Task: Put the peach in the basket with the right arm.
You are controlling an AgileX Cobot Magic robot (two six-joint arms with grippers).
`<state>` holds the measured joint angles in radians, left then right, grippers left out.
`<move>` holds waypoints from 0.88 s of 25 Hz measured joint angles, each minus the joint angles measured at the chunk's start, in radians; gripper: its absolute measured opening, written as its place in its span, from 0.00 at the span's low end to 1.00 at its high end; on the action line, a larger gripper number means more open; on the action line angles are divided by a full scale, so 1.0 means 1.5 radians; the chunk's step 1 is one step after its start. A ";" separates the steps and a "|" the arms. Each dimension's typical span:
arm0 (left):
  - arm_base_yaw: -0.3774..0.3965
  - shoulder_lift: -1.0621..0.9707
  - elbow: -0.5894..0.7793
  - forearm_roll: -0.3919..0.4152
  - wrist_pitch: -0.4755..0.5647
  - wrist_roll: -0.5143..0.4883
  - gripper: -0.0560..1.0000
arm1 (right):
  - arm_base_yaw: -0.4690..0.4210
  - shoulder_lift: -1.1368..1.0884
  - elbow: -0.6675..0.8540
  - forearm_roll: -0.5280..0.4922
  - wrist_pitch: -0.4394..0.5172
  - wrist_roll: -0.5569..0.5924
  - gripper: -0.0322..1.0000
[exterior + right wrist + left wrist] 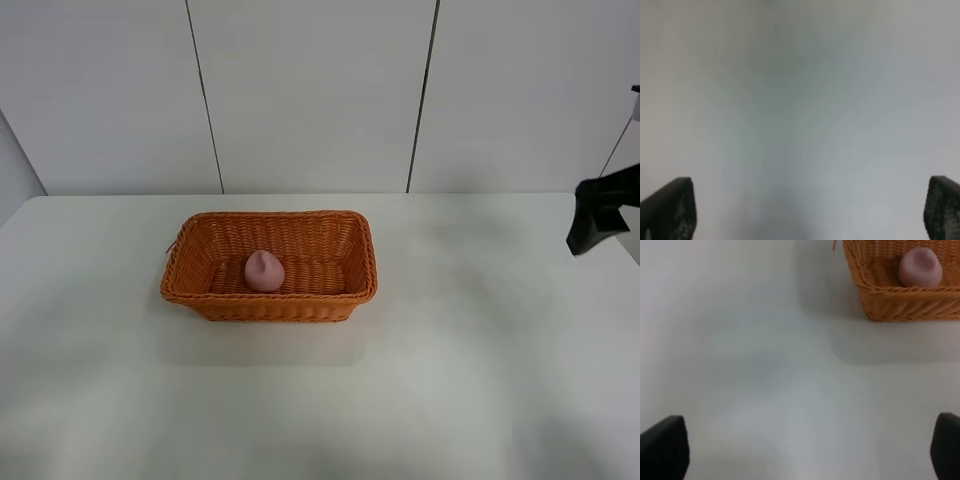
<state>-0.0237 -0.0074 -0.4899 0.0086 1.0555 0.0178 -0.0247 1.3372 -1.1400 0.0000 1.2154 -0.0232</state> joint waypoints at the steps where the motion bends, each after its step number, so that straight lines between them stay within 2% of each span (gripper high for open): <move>1: 0.000 0.000 0.000 0.000 0.000 0.000 0.99 | 0.000 -0.035 0.038 0.000 0.000 0.000 0.71; 7: 0.000 0.000 0.000 0.000 0.000 0.000 0.99 | 0.000 -0.252 0.227 0.000 -0.010 0.000 0.71; 10: 0.000 0.000 0.000 0.000 0.000 0.000 0.99 | 0.000 -0.376 0.306 0.004 -0.050 0.000 0.71; 13: 0.000 0.000 0.000 0.000 0.000 0.000 0.99 | 0.000 -0.508 0.378 0.004 -0.122 -0.001 0.71; 16: 0.000 0.000 0.000 0.000 0.000 0.000 0.99 | 0.000 -0.608 0.411 0.009 -0.145 0.001 0.71; 22: 0.000 0.000 0.000 0.000 0.000 0.000 0.99 | 0.000 -0.709 0.432 0.009 -0.132 0.015 0.71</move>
<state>-0.0237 -0.0074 -0.4899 0.0086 1.0555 0.0178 -0.0247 0.2736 -0.4916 0.0134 1.0176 0.0000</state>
